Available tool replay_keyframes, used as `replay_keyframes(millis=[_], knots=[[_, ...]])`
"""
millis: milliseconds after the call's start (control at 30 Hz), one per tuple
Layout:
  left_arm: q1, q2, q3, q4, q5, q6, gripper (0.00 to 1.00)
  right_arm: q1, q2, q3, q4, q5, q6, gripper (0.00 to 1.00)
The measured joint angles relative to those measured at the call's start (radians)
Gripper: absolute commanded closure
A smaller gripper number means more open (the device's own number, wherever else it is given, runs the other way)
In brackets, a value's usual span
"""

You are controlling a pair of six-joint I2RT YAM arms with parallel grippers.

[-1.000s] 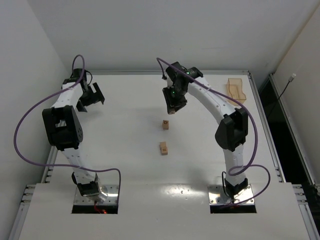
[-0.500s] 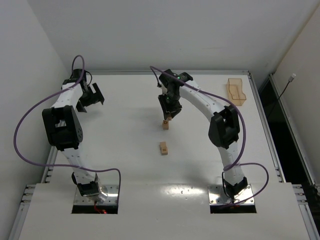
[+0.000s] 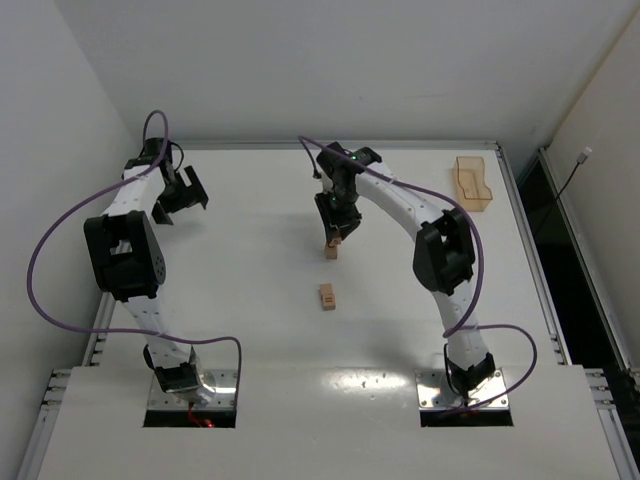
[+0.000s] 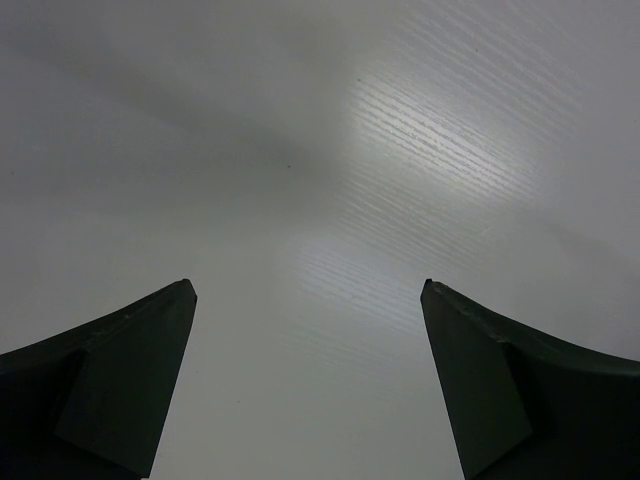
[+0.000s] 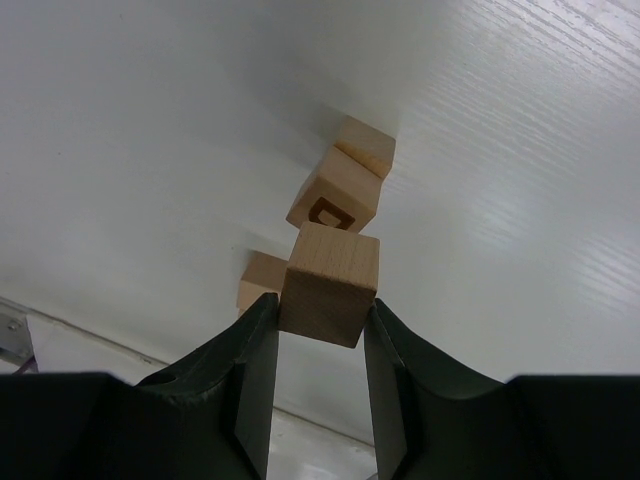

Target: Build the wood block tower

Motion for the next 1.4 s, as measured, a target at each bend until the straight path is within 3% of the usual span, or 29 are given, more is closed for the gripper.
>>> replay_keyframes(millis=[700, 800, 900, 967, 1000, 1100, 1133, 1233, 1400], knots=[[0.019, 0.0, 0.0, 0.0, 0.012, 0.0, 0.06, 0.0, 0.04, 0.013, 0.021, -0.017, -0.006, 1.0], [0.022, 0.0, 0.0, 0.0, 0.012, 0.0, 0.06, 0.0, 0.052, 0.013, 0.022, -0.023, -0.007, 0.96], [0.023, 0.0, 0.0, 0.0, 0.012, 0.0, 0.06, 0.0, 0.061, 0.013, 0.022, -0.03, -0.007, 0.85], [0.023, 0.0, 0.0, 0.0, 0.016, 0.0, 0.06, 0.0, 0.063, 0.013, 0.022, -0.031, -0.007, 0.75], [0.023, 0.0, 0.0, 0.0, 0.017, 0.0, 0.06, 0.0, 0.063, 0.013, 0.022, -0.032, -0.007, 0.65], [0.023, 0.0, 0.0, 0.0, 0.02, 0.0, 0.06, 0.0, 0.063, 0.013, 0.023, -0.035, -0.009, 0.55], [0.023, 0.0, 0.0, 0.0, 0.02, 0.0, 0.06, 0.0, 0.063, 0.013, 0.023, -0.035, -0.009, 0.47], [0.023, 0.0, 0.0, 0.0, 0.023, 0.0, 0.06, 0.0, 0.063, 0.013, 0.023, -0.037, -0.01, 0.35], [0.023, 0.0, 0.0, 0.0, 0.028, 0.0, 0.06, 0.0, 0.063, 0.013, 0.024, -0.043, -0.018, 0.26]])
